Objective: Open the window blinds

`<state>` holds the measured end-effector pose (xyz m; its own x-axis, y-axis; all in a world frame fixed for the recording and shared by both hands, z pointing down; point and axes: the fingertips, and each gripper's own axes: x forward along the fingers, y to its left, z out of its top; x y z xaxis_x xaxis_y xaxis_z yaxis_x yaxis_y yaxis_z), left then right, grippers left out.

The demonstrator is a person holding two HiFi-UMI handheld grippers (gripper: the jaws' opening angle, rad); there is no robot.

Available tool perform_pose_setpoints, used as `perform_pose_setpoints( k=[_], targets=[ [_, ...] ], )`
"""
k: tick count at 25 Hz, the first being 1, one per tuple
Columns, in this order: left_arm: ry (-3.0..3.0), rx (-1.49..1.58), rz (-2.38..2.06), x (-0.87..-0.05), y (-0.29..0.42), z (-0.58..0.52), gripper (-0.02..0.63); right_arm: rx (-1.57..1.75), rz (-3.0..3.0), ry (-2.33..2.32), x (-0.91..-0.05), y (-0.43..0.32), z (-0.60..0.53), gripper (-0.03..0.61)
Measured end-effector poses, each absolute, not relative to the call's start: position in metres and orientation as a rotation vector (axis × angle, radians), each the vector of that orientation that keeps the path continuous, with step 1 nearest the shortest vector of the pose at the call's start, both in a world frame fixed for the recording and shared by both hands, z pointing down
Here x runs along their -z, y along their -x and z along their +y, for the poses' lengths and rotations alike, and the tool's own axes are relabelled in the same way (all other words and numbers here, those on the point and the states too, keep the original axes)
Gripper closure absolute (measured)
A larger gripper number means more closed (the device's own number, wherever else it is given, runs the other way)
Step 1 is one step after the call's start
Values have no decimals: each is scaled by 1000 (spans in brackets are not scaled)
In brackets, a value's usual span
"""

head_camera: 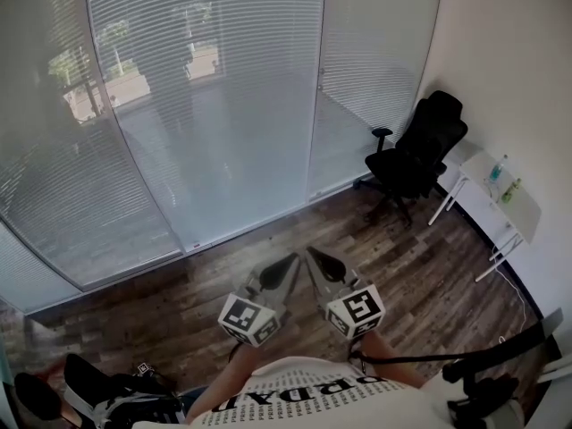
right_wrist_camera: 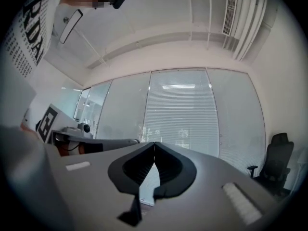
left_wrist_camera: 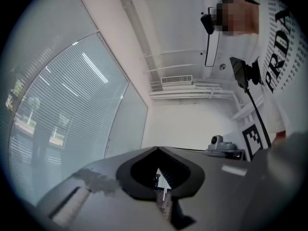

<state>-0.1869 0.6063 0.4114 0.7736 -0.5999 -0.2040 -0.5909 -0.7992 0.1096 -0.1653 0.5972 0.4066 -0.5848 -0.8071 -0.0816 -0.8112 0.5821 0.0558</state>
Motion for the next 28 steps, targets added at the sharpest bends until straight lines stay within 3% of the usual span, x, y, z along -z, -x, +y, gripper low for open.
perform_pose_setpoints(
  k=[14,28],
  targets=[
    [-2893,397,-981,-432,202,602,615,-116,2852,1423,-433,179,597,569],
    [-2847,370,-1049,-432,147,477,615,-180,2898,1387,-434,122,471,569]
  ],
)
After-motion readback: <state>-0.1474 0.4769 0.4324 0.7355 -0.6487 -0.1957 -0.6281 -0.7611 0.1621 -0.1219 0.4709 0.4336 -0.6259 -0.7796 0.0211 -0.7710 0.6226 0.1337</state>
